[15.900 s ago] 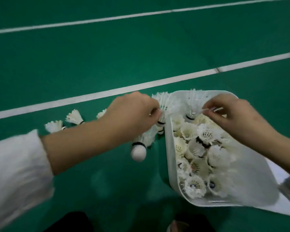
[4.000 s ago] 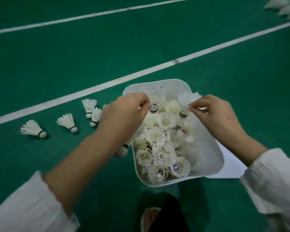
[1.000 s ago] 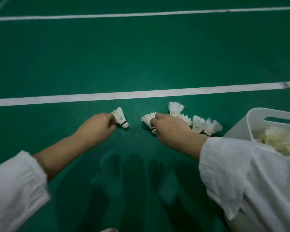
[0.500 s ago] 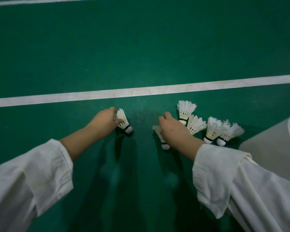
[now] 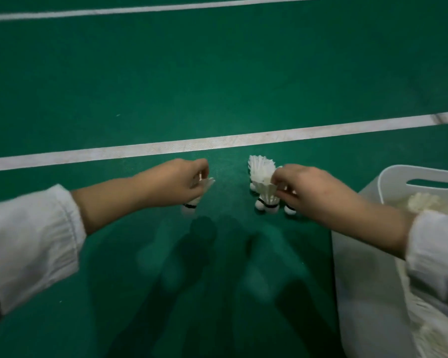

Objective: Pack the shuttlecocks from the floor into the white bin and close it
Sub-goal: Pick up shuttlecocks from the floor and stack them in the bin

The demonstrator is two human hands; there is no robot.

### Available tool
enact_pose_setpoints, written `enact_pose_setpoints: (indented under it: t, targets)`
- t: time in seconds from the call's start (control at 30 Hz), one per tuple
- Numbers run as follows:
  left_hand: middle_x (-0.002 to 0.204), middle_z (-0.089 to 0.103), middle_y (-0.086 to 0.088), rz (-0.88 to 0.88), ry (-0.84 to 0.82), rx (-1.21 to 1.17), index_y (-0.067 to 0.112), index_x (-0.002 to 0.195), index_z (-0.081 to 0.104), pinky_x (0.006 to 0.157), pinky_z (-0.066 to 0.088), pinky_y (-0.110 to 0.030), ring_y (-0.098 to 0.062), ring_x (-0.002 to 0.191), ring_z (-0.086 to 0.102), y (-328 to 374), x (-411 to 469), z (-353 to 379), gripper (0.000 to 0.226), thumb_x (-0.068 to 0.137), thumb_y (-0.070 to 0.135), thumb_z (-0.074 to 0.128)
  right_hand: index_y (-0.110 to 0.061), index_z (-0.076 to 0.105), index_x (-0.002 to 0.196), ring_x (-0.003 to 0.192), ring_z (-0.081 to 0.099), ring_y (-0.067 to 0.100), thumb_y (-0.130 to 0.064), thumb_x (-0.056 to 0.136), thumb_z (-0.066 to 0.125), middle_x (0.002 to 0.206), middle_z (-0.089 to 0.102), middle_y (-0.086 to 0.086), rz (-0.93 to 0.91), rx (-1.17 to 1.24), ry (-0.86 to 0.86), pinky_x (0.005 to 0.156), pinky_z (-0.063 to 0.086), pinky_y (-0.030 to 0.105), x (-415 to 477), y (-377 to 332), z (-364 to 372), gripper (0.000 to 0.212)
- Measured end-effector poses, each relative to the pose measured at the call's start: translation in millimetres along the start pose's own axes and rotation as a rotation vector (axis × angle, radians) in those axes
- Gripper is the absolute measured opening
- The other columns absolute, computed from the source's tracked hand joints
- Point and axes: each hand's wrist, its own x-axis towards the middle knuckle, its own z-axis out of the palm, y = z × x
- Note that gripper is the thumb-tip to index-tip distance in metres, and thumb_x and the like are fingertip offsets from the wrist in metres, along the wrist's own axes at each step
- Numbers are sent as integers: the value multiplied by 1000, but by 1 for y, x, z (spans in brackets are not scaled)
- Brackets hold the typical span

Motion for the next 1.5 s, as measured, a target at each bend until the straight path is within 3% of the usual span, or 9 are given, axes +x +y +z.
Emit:
enact_pose_setpoints:
  t: [0.13,0.27,0.37,0.47,0.73,0.83,0.97,1.13,1.5]
  targets:
    - [74,61,-6,140,17,299,25,116,39,59,36,-32,-25,65,49,57,20,-19,35,94,51,31,-14,57,99,92,59,25,-21,90,55,96,58,2,68,-21,53,75,42,33,-42,26,-28,11]
    - [62,40,1,85,24,407,33,139,22,49,29,-30,-19,54,40,100,58,-4,41,99,37,30,-15,60,95,88,59,20,-19,90,56,89,52,-5,157,69,157,73,41,27,-74,44,-35,8]
    - [99,60,-9,-65,-12,201,35,144,19,62,37,-31,-29,86,56,110,85,34,49,99,30,35,-19,60,93,82,54,10,-25,91,53,89,52,-8,207,163,243,72,38,22,-91,51,-33,10]
    - [131,54,-9,-203,-42,92,36,141,27,71,38,-30,-28,110,55,112,99,74,46,97,32,40,-19,61,91,81,54,10,-26,91,53,89,52,-7,232,234,290,76,44,26,-101,55,-27,11]
    - [89,64,-8,-264,173,0,17,97,46,59,44,-33,-26,72,56,118,72,104,17,97,33,39,-21,60,90,84,54,9,-24,91,53,92,53,-7,247,329,311,80,47,27,-117,52,-18,8]
    - [79,60,-8,-278,140,22,17,114,40,51,36,-31,-25,63,51,120,60,110,19,97,26,35,-25,58,89,84,54,5,-24,92,53,92,53,-9,236,334,330,81,48,26,-127,48,-22,6]
    - [73,54,-1,-253,26,123,33,146,-1,46,32,-29,-20,58,50,125,57,117,67,95,14,38,-23,60,92,84,54,2,-24,92,52,93,52,-10,254,318,326,82,48,27,-141,46,-25,7]
    - [107,62,-12,-268,34,248,16,110,45,63,37,-33,-30,92,60,128,56,121,15,97,20,39,-26,57,88,87,53,-2,-26,92,52,89,51,-14,249,342,338,79,46,21,-156,47,-28,6]
    - [88,59,14,-106,561,-280,28,89,55,58,36,-27,-10,73,51,215,-22,54,8,92,34,52,-24,67,89,78,56,2,-29,86,58,97,58,-8,316,302,402,67,43,13,-219,69,-65,11]
